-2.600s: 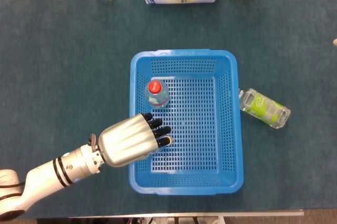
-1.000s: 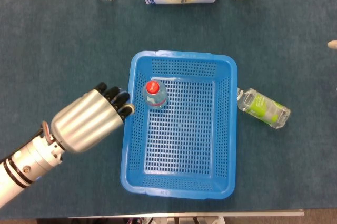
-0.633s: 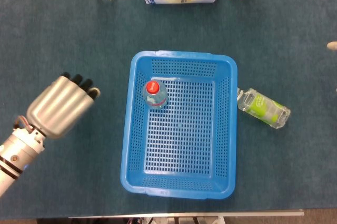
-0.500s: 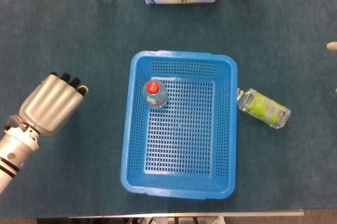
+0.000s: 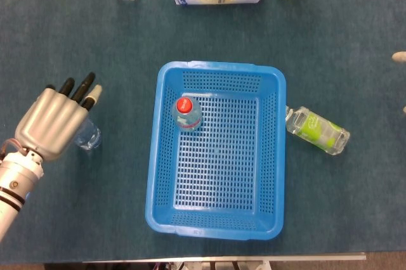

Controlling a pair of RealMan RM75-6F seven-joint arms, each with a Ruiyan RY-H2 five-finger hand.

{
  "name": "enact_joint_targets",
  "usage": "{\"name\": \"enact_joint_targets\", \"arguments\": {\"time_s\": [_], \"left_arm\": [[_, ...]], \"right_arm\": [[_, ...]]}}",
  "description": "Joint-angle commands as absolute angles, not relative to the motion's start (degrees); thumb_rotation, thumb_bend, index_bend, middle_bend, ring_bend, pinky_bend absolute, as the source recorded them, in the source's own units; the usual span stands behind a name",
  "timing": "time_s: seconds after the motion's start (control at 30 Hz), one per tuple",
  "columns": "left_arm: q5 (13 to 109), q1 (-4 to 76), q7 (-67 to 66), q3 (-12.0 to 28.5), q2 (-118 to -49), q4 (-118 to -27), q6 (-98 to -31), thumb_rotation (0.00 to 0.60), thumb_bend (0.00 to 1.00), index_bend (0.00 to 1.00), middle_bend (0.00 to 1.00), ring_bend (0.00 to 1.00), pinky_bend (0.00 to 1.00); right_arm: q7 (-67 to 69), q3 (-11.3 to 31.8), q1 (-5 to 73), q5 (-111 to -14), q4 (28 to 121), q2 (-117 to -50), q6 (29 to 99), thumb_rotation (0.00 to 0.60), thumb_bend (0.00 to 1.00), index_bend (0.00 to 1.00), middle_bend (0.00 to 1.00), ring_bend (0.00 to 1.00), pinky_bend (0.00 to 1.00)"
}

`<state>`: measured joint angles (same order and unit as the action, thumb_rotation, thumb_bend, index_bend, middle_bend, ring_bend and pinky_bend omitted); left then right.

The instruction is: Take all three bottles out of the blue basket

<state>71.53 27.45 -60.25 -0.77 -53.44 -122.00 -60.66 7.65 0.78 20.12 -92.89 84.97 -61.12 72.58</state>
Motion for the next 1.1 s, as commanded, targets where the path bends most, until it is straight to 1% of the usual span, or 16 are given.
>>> {"name": "enact_joint_targets", "arguments": {"time_s": [0.03,0.37,0.5,0.63,0.87,1.1], "left_arm": [[76.20,27.72,-57.62,-0.45,-54.50,-120.75,-62.25,0.600,0.17,0.09,0.05,0.19,0.51],[88.64,28.66,-44.28,1.92,-58.08,-117.36,-66.28,0.600,0.17,0.14,0.10,0.19,0.49],[89.07,28.90,-40.37,2.62,-59.05,-118.35,-66.60,0.600,0.17,0.15,0.10,0.19,0.48],[88.99,29.64,-34.65,2.62,-59.56,-119.96,-65.00,0.600,0.17,0.15,0.10,0.18,0.48],[90.51,31.97,-26.40,1.89,-60.38,-119.88,-60.48,0.600,0.17,0.15,0.10,0.16,0.46],[90.61,34.16,-24.70,2.63,-64.31,-117.27,-58.10,0.600,0.17,0.15,0.09,0.16,0.45]], "right_arm": [[7.65,0.78,20.13,-92.90,84.93,-61.15,72.60,0.600,0.00,0.25,0.30,0.31,0.58],[7.24,1.04,19.98,-92.95,85.62,-60.56,73.34,0.600,0.00,0.25,0.30,0.31,0.58],[7.11,1.02,19.91,-92.92,85.89,-60.28,73.40,0.600,0.00,0.25,0.30,0.31,0.58],[7.02,1.09,19.82,-92.86,86.13,-59.99,73.57,0.600,0.00,0.25,0.30,0.31,0.58],[6.75,1.27,19.57,-92.80,86.67,-59.41,74.11,0.600,0.00,0.25,0.30,0.31,0.58],[6.62,1.37,19.26,-92.74,86.88,-59.06,74.61,0.600,0.00,0.25,0.30,0.31,0.58]]}}
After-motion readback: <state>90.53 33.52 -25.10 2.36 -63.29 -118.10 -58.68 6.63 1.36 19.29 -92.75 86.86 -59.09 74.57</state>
